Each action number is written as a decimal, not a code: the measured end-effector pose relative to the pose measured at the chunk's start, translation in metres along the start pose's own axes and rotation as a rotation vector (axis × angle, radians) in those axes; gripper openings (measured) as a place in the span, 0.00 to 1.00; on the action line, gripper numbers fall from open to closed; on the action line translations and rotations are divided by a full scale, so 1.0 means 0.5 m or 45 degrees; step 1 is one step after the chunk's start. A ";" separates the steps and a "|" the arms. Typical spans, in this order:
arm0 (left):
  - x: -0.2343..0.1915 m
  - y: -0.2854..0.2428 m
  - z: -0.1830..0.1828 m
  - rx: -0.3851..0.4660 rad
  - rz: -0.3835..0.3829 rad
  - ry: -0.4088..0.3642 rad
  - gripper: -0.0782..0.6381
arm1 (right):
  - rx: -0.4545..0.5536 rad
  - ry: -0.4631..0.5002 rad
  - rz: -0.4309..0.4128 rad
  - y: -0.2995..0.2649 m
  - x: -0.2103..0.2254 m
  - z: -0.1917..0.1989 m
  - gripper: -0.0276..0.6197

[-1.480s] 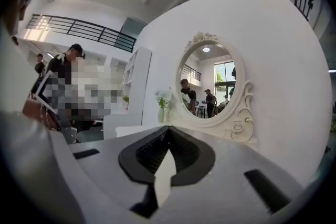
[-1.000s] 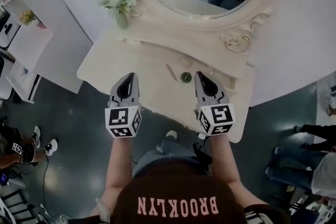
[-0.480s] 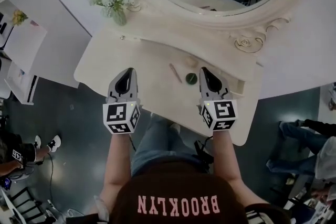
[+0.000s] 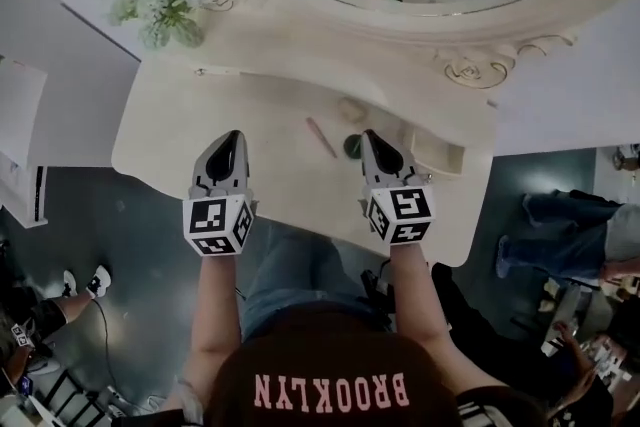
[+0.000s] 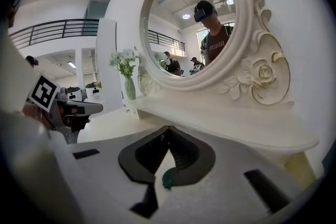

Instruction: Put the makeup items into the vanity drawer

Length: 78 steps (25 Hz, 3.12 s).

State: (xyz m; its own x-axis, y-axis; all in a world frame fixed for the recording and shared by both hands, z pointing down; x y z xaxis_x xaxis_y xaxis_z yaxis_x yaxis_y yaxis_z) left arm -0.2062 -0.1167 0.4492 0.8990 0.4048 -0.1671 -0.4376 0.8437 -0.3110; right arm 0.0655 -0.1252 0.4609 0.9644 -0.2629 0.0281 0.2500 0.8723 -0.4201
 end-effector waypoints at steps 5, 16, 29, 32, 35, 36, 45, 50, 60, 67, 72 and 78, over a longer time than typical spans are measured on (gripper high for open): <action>-0.021 -0.040 0.040 -0.057 0.008 0.037 0.12 | -0.142 0.013 0.019 -0.043 0.005 0.064 0.04; -0.028 -0.075 0.060 -0.129 0.063 0.038 0.12 | -0.461 -0.017 0.066 -0.095 0.013 0.169 0.44; -0.026 -0.084 0.057 -0.146 0.107 0.015 0.12 | -0.517 0.103 0.097 -0.096 -0.003 0.169 0.11; -0.030 -0.081 0.044 -0.128 0.104 0.007 0.12 | -0.484 0.114 0.092 -0.091 -0.009 0.146 0.11; -0.033 -0.077 0.027 -0.103 0.101 0.004 0.12 | -0.429 0.109 0.099 -0.084 -0.004 0.109 0.11; -0.033 -0.077 0.021 -0.094 0.103 0.002 0.12 | -0.410 0.105 0.104 -0.082 0.000 0.096 0.11; -0.035 -0.084 -0.045 -0.006 0.152 -0.038 0.12 | -0.265 0.069 0.174 -0.049 0.022 0.005 0.12; -0.038 -0.102 -0.056 -0.003 0.201 -0.045 0.12 | -0.244 0.056 0.205 -0.040 0.021 -0.007 0.12; -0.018 -0.138 -0.068 -0.004 0.290 -0.069 0.12 | -0.217 -0.010 0.348 -0.006 0.064 0.004 0.13; 0.052 -0.161 -0.068 0.001 0.291 -0.070 0.12 | -0.218 -0.034 0.391 0.040 0.145 0.021 0.13; 0.121 -0.171 -0.055 -0.012 0.284 -0.057 0.12 | -0.246 -0.034 0.399 0.079 0.213 0.041 0.13; 0.193 -0.184 -0.039 -0.035 0.286 -0.060 0.12 | -0.281 -0.051 0.446 0.119 0.293 0.071 0.14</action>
State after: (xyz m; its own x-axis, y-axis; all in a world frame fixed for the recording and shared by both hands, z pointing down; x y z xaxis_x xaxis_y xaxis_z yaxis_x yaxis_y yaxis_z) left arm -0.0797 -0.1624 0.4434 0.7784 0.5979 -0.1913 -0.6266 0.7209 -0.2961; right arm 0.2248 -0.0971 0.4721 0.9916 0.0546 -0.1174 -0.1142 0.7957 -0.5948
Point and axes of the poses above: the fingertips, and each gripper's own axes: y backward along the fingers, x to its right, z out of its underside, the point moved 7 cm from there along y, backward along the fingers, and after that the axes turned 10 degrees about z, right-handed, at the moved point
